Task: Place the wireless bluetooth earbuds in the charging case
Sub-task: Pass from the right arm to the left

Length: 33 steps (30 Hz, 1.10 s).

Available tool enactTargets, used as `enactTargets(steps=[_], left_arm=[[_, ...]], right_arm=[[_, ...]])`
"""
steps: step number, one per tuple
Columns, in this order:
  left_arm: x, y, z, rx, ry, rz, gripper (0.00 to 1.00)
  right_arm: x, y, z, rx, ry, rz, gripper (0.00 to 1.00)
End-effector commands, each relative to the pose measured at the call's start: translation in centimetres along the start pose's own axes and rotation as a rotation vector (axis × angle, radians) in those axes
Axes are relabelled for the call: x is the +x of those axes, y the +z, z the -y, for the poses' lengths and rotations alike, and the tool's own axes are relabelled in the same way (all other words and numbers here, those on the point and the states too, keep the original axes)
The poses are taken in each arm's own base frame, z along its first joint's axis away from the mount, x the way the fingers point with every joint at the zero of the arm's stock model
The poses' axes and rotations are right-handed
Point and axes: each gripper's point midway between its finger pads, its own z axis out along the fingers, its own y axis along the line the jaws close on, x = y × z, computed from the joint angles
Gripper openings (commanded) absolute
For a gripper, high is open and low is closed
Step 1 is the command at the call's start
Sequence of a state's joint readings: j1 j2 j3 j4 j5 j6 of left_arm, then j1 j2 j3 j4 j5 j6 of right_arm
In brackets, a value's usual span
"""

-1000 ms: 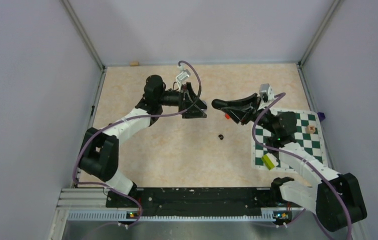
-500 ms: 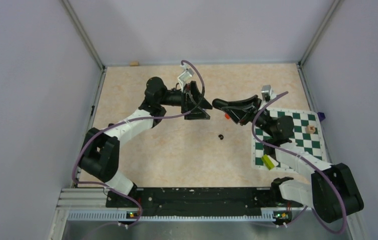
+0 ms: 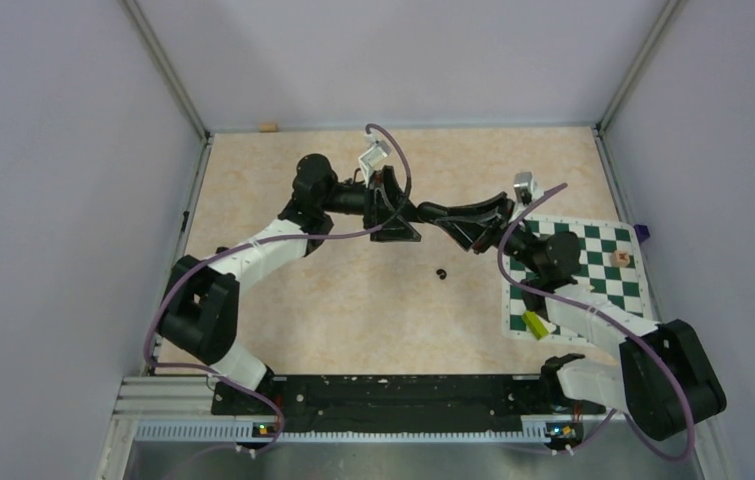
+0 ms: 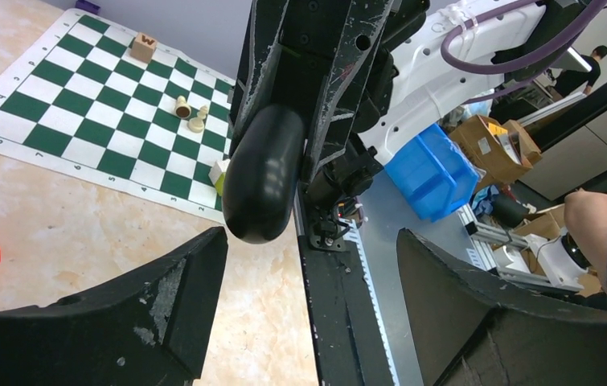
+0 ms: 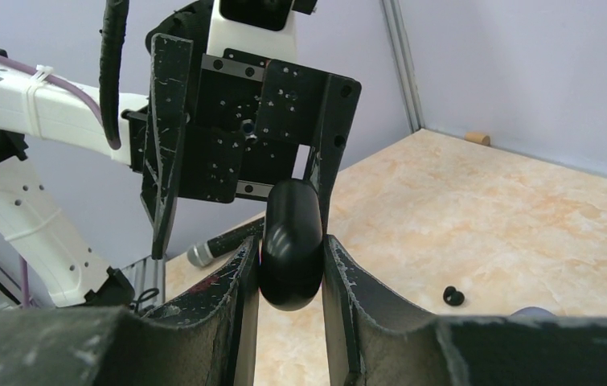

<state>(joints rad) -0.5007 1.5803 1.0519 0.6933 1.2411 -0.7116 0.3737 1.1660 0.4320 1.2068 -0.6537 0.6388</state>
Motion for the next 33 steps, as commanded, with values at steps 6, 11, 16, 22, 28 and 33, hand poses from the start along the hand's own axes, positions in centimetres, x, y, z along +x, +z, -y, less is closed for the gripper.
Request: enactTargets(steps=[6,11,16,22,28,33], left_arm=[[-0.5,0.5,0.3,0.020,0.044,-0.007,0.80],[-0.5,0.5,0.4,0.021,0.045,-0.007,0.74],[-0.4,0.5,0.5,0.024,0.046,-0.011,0.58],[-0.4,0.7,0.6,0.026,0.049,-0.016,0.34],[-0.3,0.6,0.3,0.008,0.052,-0.034,0.14],[0.0,0.5,0.3,0.006,0.069,-0.054,0.12]], right_arm=[[0.7,1.1,-0.6,-0.029,-0.027,-0.006,0.13],[1.0,1.3,-0.6,-0.026,-0.032,-0.016,0.13],[1.0,1.3,-0.5,-0.020,-0.034,-0.017,0.13],[1.2,1.3,-0.5,-0.023,-0.032,-0.026,0.13],[1.3,1.3,-1.1,-0.060,-0.042,-0.038,0.16],[1.5,1.5,-1.7,-0.097,-0.052,-0.079,0.38]])
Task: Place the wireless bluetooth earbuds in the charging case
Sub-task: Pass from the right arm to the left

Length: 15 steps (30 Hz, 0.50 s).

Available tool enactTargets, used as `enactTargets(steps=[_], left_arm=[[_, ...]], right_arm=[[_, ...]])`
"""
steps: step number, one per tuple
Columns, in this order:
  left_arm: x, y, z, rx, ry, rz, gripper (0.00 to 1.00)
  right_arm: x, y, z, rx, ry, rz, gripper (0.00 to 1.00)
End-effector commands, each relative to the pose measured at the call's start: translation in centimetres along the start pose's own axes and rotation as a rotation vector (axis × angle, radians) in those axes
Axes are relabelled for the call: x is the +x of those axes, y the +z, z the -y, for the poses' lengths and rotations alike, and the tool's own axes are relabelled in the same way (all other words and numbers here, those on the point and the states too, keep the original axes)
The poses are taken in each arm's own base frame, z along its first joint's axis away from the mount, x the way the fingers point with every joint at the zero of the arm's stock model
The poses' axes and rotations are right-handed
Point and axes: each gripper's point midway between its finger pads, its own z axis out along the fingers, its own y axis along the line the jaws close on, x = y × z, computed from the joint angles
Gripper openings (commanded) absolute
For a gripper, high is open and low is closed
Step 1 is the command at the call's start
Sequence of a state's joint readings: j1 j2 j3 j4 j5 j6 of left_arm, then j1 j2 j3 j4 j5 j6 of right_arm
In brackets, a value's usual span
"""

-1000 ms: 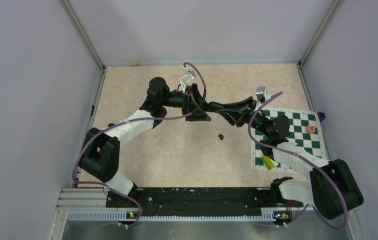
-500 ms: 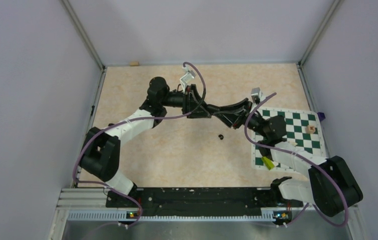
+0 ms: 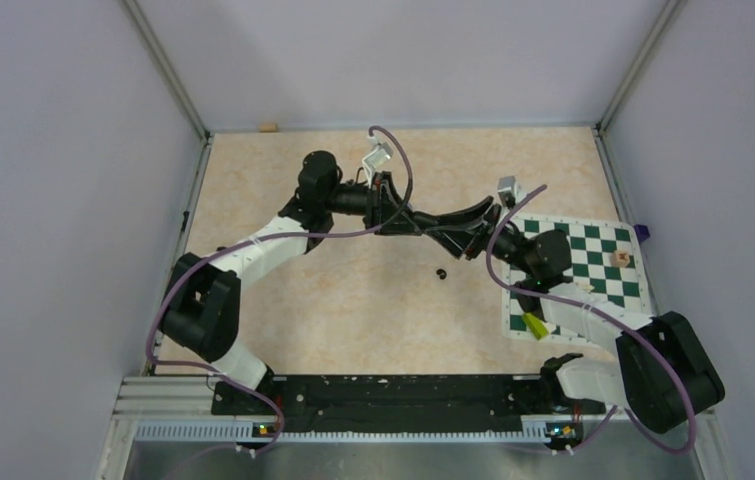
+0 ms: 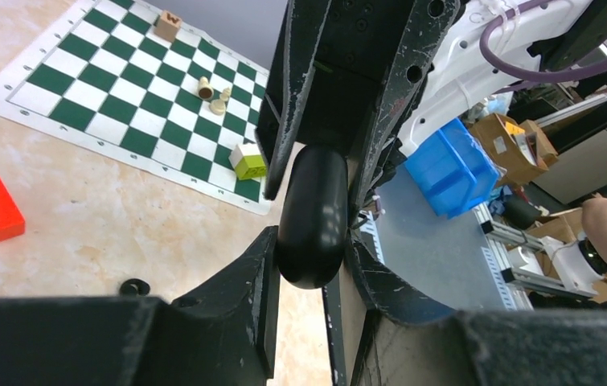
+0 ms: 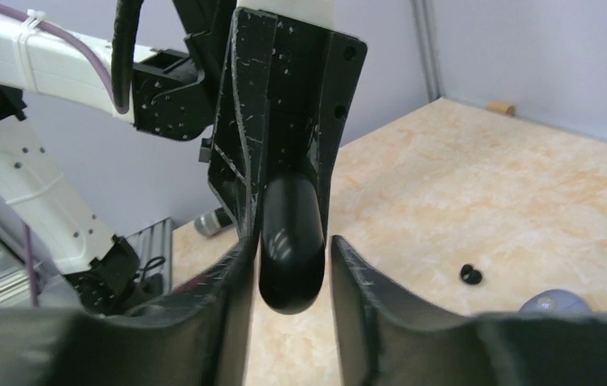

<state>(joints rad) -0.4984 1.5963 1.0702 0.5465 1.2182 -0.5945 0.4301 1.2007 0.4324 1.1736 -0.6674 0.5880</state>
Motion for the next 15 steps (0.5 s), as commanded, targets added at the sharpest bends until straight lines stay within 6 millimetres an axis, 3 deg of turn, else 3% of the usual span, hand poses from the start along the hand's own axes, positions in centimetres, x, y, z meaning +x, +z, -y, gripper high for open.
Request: enactTargets(steps=[1,5,15], left_arm=[[-0.7,0.4,2.1,0.057,0.103,-0.044,0.12],[1.3,-0.2,1.3,0.026,0.162,-0.143,0.11],[2.7,-0.8,0.8,-0.025,0.307,-0.263,0.09]], right_arm=[[-1.1,1.1,-1.5,-0.089,-0.074,-0.035,0.45],[-1.6,1.4,-3.6,-0.200,-0.132,-0.155,0.55],[-0.6,-0.4,-6.1,-0.343,-0.203,-0.296,0.54]])
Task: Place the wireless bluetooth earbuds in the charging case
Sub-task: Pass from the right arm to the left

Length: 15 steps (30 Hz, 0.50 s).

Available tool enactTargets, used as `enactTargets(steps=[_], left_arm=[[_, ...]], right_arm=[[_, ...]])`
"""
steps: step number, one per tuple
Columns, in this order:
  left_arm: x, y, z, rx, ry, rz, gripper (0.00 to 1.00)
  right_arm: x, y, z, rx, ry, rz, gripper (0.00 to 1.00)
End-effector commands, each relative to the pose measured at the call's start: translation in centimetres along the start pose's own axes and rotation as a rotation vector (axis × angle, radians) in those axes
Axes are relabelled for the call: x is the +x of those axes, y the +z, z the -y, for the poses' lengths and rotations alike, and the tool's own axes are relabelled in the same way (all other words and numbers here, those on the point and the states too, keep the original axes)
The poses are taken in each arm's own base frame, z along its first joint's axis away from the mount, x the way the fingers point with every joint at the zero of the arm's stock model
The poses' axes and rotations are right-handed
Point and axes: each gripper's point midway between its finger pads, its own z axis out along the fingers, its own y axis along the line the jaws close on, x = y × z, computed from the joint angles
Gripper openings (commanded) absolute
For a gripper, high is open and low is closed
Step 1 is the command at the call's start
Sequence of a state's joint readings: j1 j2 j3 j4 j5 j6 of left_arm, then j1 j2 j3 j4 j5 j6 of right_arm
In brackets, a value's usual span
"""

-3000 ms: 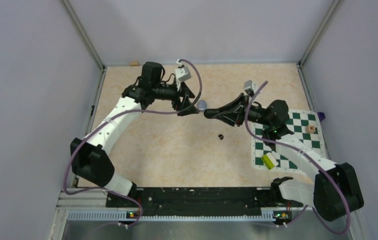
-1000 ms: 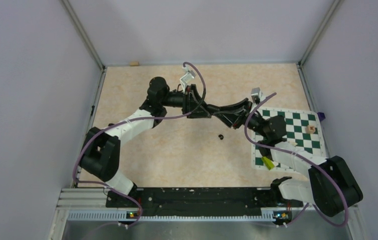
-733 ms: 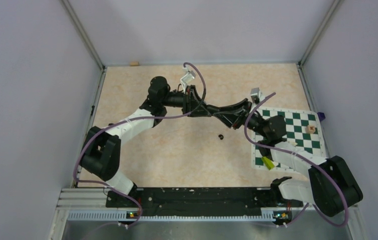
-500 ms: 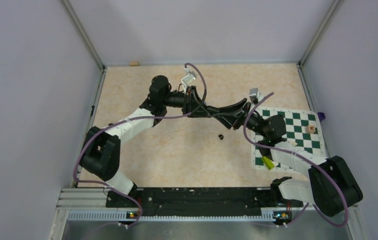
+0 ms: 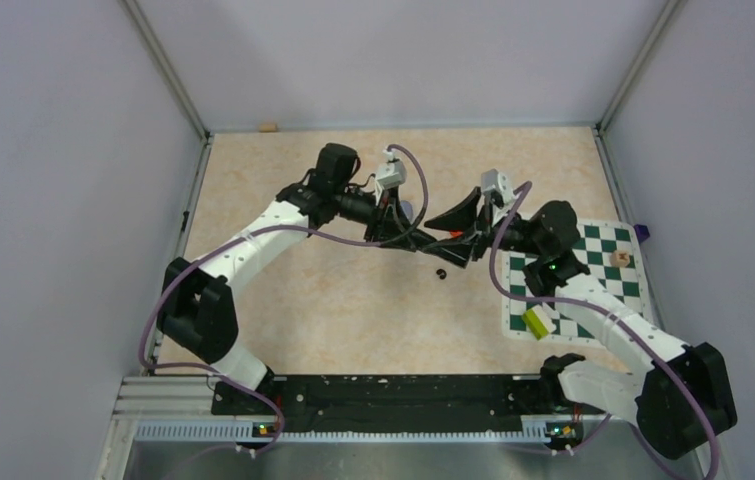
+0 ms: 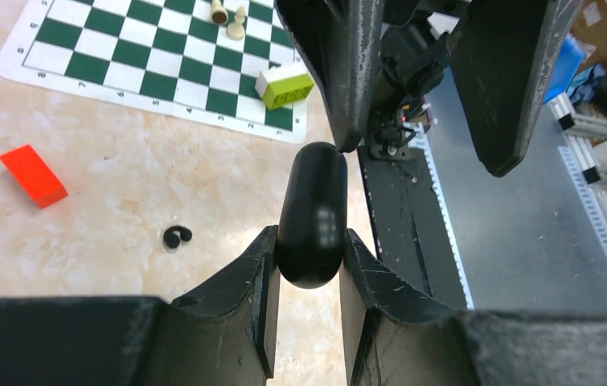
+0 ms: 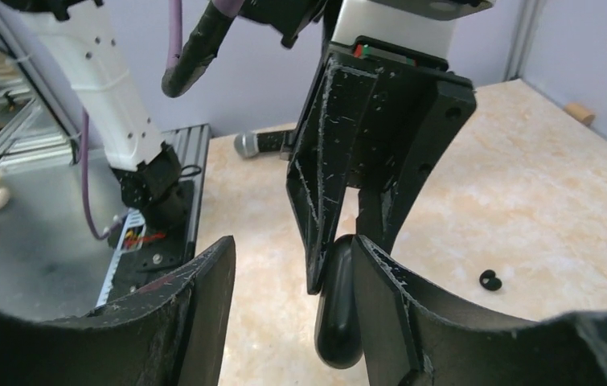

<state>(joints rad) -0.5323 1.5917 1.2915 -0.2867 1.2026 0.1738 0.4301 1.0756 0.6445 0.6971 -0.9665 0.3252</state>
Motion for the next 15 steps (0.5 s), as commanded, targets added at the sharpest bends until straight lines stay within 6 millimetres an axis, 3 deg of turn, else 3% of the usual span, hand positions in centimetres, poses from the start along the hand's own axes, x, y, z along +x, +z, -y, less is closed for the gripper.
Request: enactTargets(steps=[1,15], left_arm=[[-0.1,-0.5,1.0,-0.007,0.114,-0.052,0.09],[0.6,0.2,1.7,-0.011,0.177,-0.107,0.09]], right_arm=[[0.4,-0.3,-2.3,-0.141,-0.054,-0.083,0.54],[4.1,-0.6,-0.9,-0.119,-0.079,-0.163,0.42]])
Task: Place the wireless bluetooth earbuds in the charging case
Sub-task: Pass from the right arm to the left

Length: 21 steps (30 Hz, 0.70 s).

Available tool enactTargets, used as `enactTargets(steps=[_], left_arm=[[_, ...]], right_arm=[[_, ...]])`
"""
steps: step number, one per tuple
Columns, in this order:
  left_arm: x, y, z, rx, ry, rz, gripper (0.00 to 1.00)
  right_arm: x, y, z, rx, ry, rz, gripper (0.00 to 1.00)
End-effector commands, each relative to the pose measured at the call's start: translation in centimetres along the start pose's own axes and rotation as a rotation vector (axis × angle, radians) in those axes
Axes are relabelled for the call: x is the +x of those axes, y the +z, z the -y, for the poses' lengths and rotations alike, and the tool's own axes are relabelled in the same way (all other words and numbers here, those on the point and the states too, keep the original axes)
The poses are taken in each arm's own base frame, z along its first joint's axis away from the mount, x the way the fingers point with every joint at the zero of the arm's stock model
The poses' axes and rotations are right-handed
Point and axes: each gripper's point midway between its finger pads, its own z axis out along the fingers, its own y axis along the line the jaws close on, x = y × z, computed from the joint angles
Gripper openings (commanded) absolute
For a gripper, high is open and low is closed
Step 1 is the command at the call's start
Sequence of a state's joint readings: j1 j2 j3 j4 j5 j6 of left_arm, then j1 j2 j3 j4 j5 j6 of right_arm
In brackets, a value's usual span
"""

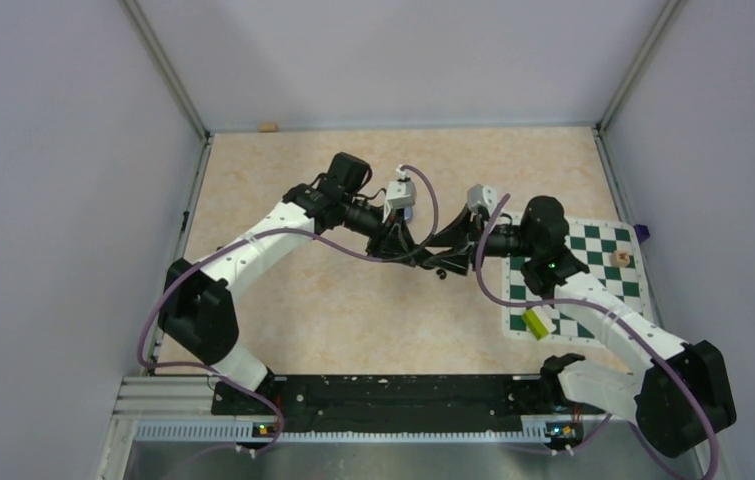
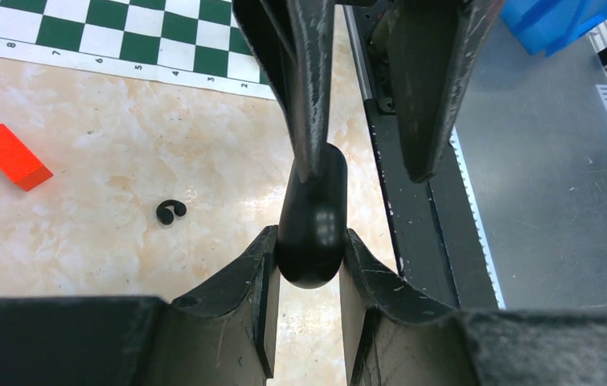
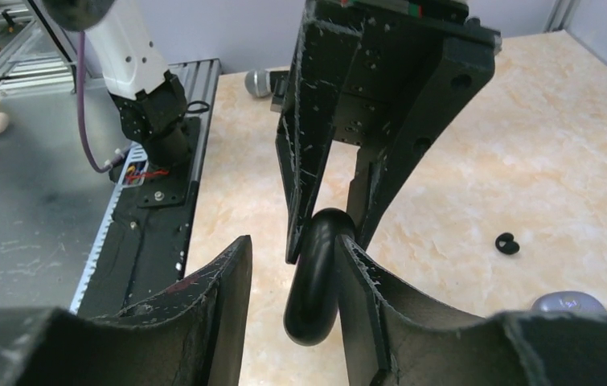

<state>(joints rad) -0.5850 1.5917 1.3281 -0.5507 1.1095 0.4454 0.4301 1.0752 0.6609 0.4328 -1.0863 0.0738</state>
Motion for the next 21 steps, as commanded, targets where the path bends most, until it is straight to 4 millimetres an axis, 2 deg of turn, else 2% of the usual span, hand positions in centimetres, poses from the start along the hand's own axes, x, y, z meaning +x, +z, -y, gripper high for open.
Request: enactTargets(steps=[1,12,17,21], left_arm=[[-2.3,-0.8,0.8,-0.009,0.101,0.025,0.08],[-2.1,-0.9,0.4,-0.044,0.110,0.016,0.06],[-2.2,-1.0,0.6,-0.043,0.109,0.021,0.06],[-2.5,-1.1,0.7,-0.048,0.111,0.029,0.04]], right_arm=[[0.3,0.3,0.2,-0.024,-0.054,-0.020,0.41],[0.9,0.4,-0.2,-0.042,-0.050,-0.042,0.36],[0.4,0.4,1.0,0.030,-0.064,-0.028,0.43],[-0.2,0.4,1.6,0.070,-0.062,-0.010,0.43]])
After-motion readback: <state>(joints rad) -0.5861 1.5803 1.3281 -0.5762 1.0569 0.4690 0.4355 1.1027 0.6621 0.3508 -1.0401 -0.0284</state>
